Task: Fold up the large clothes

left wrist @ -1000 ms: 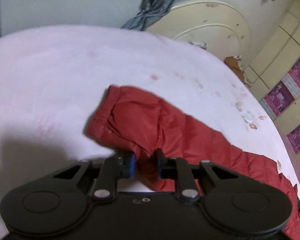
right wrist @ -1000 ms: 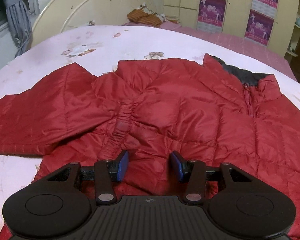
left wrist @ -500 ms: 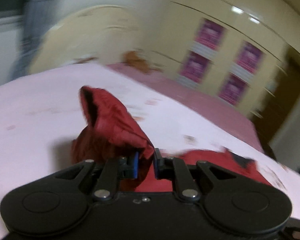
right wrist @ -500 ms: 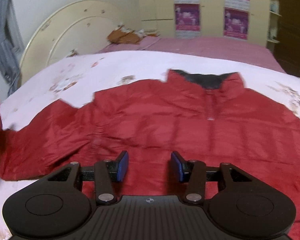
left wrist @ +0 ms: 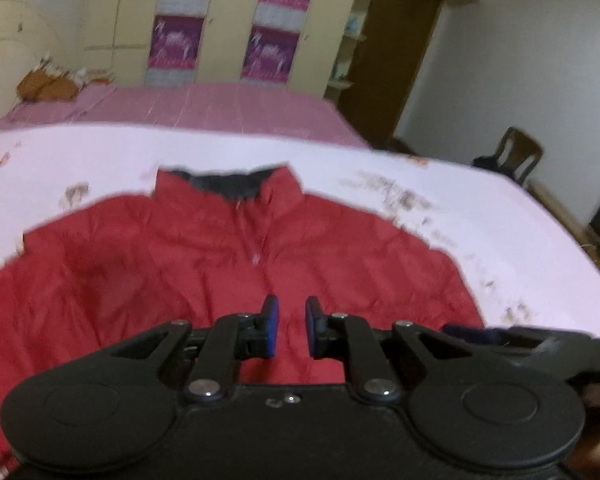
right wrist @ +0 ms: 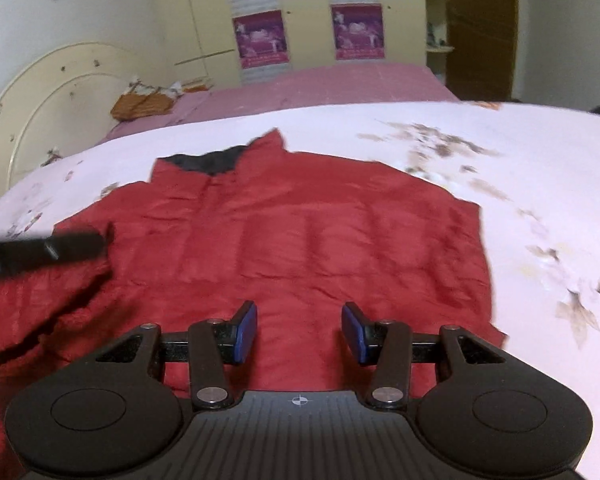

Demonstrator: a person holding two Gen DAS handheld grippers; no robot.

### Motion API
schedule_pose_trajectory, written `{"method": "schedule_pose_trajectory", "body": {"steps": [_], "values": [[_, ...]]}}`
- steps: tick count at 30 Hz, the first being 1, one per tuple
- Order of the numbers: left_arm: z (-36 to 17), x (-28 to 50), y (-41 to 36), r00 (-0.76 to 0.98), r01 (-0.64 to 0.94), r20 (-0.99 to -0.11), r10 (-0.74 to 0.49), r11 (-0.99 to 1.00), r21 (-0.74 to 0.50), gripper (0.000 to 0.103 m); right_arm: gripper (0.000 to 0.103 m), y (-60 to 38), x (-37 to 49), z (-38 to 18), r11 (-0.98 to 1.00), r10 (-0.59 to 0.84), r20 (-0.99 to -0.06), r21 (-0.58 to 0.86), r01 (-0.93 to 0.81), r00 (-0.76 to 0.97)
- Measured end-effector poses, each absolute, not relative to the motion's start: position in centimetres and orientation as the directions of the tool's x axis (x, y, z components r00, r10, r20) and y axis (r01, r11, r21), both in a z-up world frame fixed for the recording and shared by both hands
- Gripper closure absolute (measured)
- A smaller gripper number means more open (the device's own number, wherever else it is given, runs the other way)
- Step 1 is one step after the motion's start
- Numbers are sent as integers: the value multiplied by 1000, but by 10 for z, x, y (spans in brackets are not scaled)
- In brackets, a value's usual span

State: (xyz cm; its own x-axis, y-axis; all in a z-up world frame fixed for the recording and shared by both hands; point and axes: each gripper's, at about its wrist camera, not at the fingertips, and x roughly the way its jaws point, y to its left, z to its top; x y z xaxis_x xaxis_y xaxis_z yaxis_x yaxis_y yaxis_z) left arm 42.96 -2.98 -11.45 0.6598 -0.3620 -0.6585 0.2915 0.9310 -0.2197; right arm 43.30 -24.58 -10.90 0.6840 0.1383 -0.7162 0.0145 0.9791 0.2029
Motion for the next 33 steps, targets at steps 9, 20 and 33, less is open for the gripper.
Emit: {"method": "schedule_pose_trajectory", "body": {"steps": [9, 20, 33], "values": [[-109, 437, 51, 696, -4, -708, -121, 985, -172, 64, 55, -211, 458, -111, 953, 280, -688, 281, -110, 669], [-103, 405, 163, 700, -252, -708, 94, 960, -121, 47, 28, -116, 520, -117, 895, 444, -656, 349, -276, 610], [-108, 389, 186, 694, -266, -711, 108, 957, -113, 41, 86, -108, 518, -106, 897, 443, -652, 314, -313, 616]]}}
